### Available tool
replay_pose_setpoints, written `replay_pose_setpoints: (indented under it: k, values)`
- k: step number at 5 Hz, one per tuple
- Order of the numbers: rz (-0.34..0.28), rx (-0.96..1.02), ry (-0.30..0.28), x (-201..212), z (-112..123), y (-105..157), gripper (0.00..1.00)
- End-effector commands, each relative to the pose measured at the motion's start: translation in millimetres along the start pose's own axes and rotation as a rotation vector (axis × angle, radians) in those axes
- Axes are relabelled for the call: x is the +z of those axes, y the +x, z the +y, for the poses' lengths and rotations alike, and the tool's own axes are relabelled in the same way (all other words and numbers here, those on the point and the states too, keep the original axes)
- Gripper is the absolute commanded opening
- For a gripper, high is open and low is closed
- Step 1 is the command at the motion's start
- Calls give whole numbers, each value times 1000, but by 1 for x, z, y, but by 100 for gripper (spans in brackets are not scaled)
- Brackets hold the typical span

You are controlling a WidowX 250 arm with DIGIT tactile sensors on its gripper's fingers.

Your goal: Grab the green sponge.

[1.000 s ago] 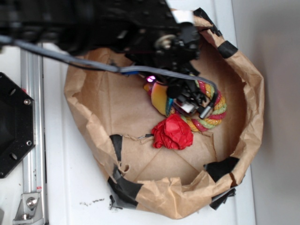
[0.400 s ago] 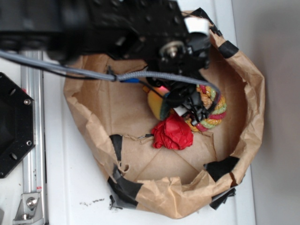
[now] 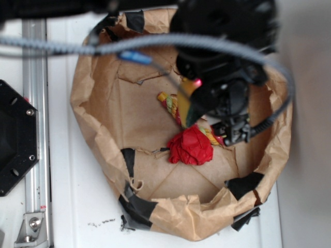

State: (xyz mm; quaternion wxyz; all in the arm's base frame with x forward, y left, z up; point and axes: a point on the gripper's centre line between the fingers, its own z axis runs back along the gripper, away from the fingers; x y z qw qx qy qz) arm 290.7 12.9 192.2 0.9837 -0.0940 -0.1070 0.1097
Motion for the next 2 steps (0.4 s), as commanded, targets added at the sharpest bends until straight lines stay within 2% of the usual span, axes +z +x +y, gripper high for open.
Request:
replay_pose_setpoints:
  k: [1, 2]
  values:
    - [102, -200, 176, 22, -31, 3, 0]
    - [60, -187, 171, 22, -31, -3, 0]
